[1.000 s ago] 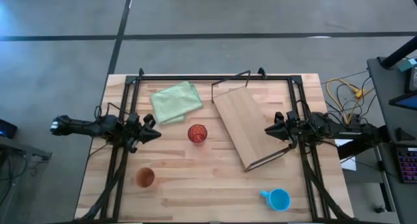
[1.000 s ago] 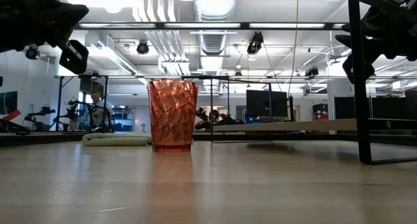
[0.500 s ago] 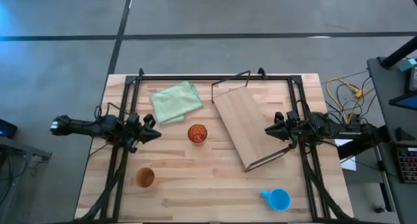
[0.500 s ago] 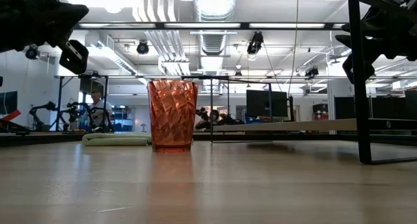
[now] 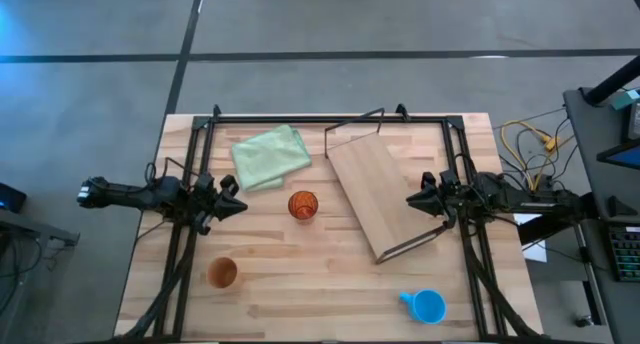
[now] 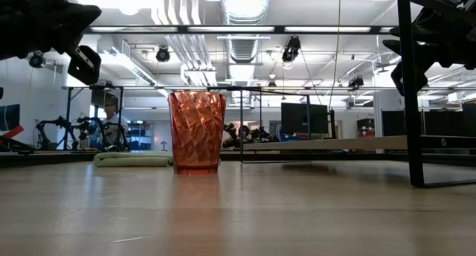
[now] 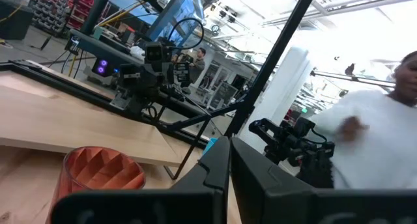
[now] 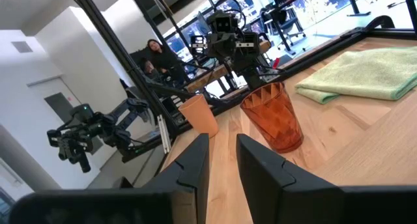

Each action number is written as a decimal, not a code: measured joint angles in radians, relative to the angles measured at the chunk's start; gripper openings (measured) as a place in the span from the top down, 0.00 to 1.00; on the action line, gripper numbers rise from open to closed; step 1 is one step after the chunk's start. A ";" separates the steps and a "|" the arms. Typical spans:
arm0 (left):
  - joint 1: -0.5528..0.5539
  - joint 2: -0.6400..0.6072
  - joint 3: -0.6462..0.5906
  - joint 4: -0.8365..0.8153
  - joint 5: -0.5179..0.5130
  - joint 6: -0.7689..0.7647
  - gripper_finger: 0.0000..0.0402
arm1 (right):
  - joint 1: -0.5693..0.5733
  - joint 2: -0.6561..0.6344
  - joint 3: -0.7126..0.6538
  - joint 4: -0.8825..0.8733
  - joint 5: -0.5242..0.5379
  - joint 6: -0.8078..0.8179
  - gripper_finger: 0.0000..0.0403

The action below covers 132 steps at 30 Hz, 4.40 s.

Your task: Stack small to large cups/mugs on shelf

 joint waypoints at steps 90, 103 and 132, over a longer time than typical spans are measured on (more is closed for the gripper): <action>-0.337 1.303 1.151 -1.650 0.230 -0.259 0.87 | 0.005 1.110 1.467 -0.812 -0.109 -0.315 0.82; -0.342 1.330 1.167 -1.575 0.232 -0.260 0.82 | 0.005 1.078 1.467 -0.808 -0.108 -0.315 0.82; -0.340 1.371 1.189 -1.539 0.148 -0.215 1.00 | 0.005 1.080 1.467 -0.805 -0.105 -0.316 0.82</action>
